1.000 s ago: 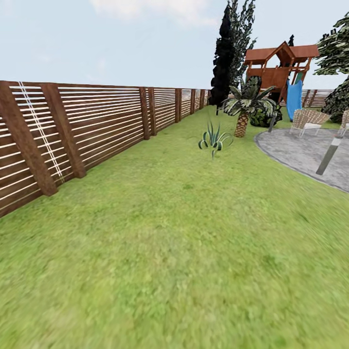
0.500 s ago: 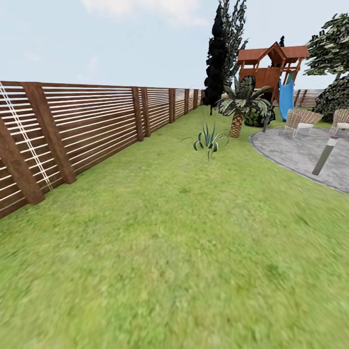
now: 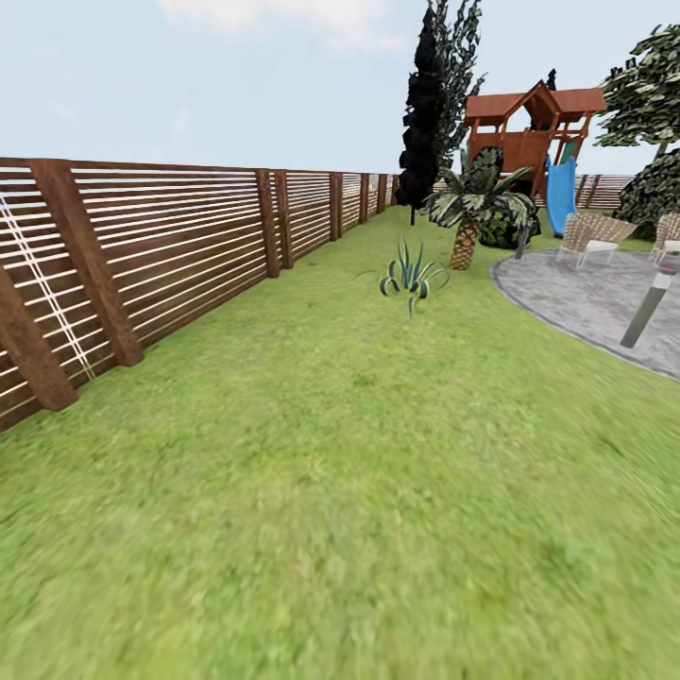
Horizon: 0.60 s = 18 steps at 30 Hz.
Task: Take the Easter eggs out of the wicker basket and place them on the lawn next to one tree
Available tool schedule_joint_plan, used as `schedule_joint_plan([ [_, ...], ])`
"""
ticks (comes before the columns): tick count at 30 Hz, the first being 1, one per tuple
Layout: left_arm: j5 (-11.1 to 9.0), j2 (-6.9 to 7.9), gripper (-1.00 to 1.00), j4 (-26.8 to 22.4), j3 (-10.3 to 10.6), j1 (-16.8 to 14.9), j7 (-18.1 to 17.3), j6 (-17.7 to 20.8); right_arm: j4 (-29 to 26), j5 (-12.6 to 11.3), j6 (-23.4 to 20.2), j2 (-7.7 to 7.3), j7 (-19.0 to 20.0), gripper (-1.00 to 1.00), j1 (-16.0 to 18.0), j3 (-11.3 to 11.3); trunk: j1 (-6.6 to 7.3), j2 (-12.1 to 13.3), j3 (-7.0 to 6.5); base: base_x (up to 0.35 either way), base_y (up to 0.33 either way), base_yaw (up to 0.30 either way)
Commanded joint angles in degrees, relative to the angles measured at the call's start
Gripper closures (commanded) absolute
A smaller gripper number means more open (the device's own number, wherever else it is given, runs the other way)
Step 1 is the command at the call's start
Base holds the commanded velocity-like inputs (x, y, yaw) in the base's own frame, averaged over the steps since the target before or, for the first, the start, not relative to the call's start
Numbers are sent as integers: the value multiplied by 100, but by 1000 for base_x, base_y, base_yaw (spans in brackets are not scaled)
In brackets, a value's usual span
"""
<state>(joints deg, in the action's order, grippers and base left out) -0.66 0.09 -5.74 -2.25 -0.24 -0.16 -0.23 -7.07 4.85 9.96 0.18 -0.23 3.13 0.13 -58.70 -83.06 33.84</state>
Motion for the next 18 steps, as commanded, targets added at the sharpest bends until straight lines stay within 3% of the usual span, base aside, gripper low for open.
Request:
schedule_joint_plan([
  [1, -9, -1, -100, 1, -21, -2, -2, -3, 4, 49, 15, 0, -3, -100, 3, -4, -3, -2, 5, 325, 72, 0],
  [18, -9, -1, -100, 1, -21, -2, -2, -3, 4, 49, 15, 0, -3, -100, 4, -4, -3, -2, 5, 325, 72, 0],
])
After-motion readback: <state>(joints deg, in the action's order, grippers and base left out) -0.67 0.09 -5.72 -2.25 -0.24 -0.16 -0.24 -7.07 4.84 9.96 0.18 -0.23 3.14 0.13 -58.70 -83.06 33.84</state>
